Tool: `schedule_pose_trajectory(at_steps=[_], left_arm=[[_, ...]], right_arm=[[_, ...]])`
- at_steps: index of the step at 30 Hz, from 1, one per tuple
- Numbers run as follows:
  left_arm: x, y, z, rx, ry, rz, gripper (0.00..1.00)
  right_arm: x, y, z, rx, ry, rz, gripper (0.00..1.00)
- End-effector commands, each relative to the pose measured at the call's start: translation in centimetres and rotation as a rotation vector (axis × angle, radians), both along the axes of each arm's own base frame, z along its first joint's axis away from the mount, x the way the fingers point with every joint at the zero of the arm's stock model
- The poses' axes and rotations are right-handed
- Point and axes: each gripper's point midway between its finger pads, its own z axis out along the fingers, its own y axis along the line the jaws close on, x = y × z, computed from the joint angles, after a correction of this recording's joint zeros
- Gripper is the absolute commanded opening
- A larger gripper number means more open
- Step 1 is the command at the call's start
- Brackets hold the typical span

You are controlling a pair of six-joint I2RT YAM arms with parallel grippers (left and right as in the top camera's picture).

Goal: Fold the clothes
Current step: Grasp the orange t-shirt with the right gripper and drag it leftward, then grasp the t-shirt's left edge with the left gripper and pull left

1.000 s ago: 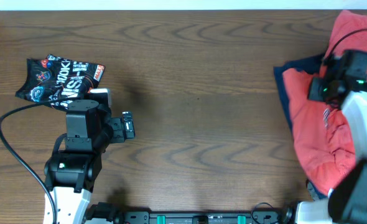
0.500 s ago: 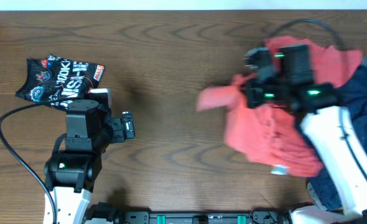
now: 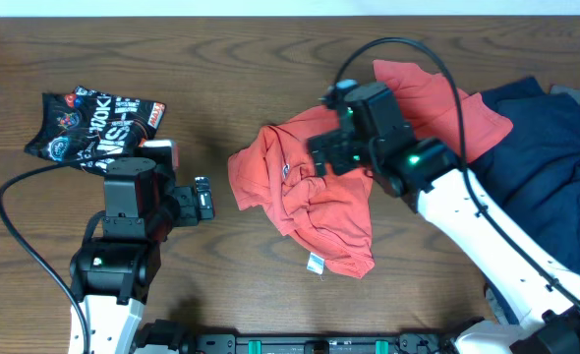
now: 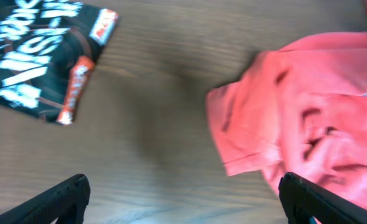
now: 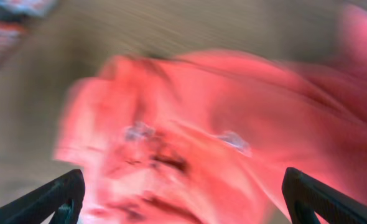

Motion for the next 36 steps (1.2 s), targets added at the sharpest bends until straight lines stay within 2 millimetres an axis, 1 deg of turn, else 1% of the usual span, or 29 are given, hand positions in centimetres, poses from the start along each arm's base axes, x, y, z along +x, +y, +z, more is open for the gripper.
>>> schedule_pose_trajectory(at_steps=[1,2,4,7,10,12,15,16,18,19,22,25,26,27,28,30,31,32,33,34,36], left_arm=[[-0.3,-2.6,0.8,-0.125,-0.002,-0.1,0.98],[-0.4,-3.2,0.7,-0.158,0.01,-0.115,0.98],[-0.6,-3.6,-0.1,-0.224,0.055,-0.08,0.98],[-0.6,-3.8,-2.4,-0.297,0.16,0.015,0.98],[-0.7,-4.3,-4.8,-0.32,0.267,0.056,0.98],[-0.6,-4.9,-6.5,-0.323,0.337,0.068,0.98],[-0.1,-5.9,-8.9,-0.322,0.416,0.073,0.98],[0.1,-6.4,-9.9,-0.324,0.447,0.078,0.98],[0.4,-7.1,-11.3,-0.321,0.482,0.076,0.98],[0.6,-7.8,-12.3,-0.317,0.502,0.06,0.98],[1.0,-9.9,-14.3,-0.34,0.543,0.002,0.98],[1.5,-11.4,-16.1,-0.341,0.56,-0.039,0.98],[1.6,-11.8,-16.8,-0.337,0.565,-0.048,1.0],[1.8,-12.0,-17.3,-0.335,0.567,-0.053,0.96],[1.9,-12.2,-17.9,-0.333,0.569,-0.057,0.88],[2.4,-12.2,-18.8,-0.328,0.564,-0.057,0.55],[2.8,-11.8,-19.2,-0.315,0.554,-0.05,0.38],[3.2,-11.1,-19.5,-0.294,0.542,-0.027,0.2],[3.7,-10.2,-19.6,-0.266,0.526,0.001,0.07],[4.2,-9.4,-19.5,-0.239,0.506,0.019,0.06],[5.8,-7.5,-18.5,-0.191,0.456,0.037,0.06]], right_arm=[[1.5,-7.5,0.3,-0.133,-0.021,-0.311,0.99],[1.1,-8.9,-0.1,-0.155,0.01,-0.337,0.99],[0.1,-11.9,-0.9,-0.196,0.081,-0.396,0.99],[-1.3,-15.4,-2.0,-0.225,0.184,-0.47,0.99],[-2.6,-18.1,-2.6,-0.248,0.259,-0.534,0.99],[-3.4,-19.4,-2.9,-0.256,0.297,-0.567,0.99],[-4.4,-20.9,-3.1,-0.268,0.344,-0.607,0.99],[-4.7,-21.4,-3.2,-0.27,0.359,-0.621,0.99],[-5.1,-21.9,-3.3,-0.263,0.379,-0.633,0.99],[-5.2,-22.1,-3.4,-0.256,0.388,-0.64,0.99],[-5.4,-22.5,-3.5,-0.245,0.398,-0.654,0.99],[-5.4,-22.3,-3.5,-0.229,0.405,-0.651,0.99],[-5.4,-22.2,-3.5,-0.224,0.406,-0.649,0.99],[-5.4,-22.2,-3.5,-0.223,0.407,-0.648,0.99],[-5.4,-22.1,-3.5,-0.22,0.408,-0.646,0.99],[-5.4,-22.0,-3.6,-0.214,0.412,-0.644,0.99],[-5.4,-22.0,-3.6,-0.212,0.413,-0.643,0.99],[-5.4,-22.0,-3.6,-0.211,0.413,-0.642,0.99],[-5.4,-22.0,-3.6,-0.211,0.413,-0.642,0.99],[-5.4,-21.9,-3.6,-0.211,0.414,-0.642,0.99],[-5.4,-21.9,-3.6,-0.209,0.415,-0.641,0.99]])
